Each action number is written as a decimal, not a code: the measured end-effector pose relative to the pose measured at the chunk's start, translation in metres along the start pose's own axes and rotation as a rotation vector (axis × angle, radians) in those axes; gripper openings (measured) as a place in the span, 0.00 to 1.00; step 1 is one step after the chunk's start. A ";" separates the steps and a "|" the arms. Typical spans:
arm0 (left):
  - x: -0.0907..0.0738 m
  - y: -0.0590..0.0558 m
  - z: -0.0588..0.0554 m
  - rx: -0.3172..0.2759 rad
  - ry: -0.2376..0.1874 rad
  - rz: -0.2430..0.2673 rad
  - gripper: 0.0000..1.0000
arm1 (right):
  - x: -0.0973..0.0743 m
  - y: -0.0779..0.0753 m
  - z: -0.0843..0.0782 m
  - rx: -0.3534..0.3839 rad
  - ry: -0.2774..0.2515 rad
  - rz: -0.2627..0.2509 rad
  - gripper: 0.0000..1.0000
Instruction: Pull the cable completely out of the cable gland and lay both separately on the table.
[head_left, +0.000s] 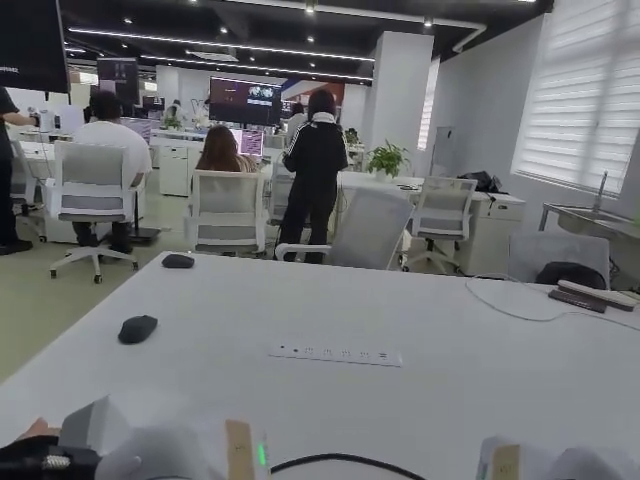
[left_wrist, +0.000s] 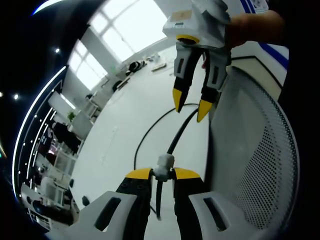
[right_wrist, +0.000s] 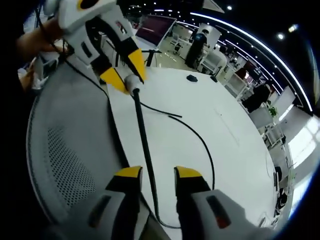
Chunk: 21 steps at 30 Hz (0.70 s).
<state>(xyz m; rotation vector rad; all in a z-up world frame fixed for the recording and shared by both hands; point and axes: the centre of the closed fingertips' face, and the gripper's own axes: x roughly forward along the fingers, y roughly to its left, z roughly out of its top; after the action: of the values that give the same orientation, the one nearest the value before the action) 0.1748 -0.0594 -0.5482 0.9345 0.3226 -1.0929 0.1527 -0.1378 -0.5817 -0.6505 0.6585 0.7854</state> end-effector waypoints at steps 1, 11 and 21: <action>0.000 -0.001 0.000 0.003 0.001 -0.002 0.17 | 0.000 0.003 0.010 -0.014 -0.023 0.000 0.25; -0.002 -0.003 0.003 0.018 -0.004 0.001 0.17 | -0.003 0.022 0.070 -0.142 -0.147 0.014 0.17; -0.002 -0.008 0.005 0.029 -0.008 -0.007 0.17 | 0.008 0.025 0.063 -0.195 -0.109 -0.001 0.03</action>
<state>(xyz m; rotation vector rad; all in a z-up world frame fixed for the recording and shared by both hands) 0.1661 -0.0631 -0.5484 0.9551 0.3048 -1.1101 0.1548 -0.0755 -0.5550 -0.7798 0.4860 0.8848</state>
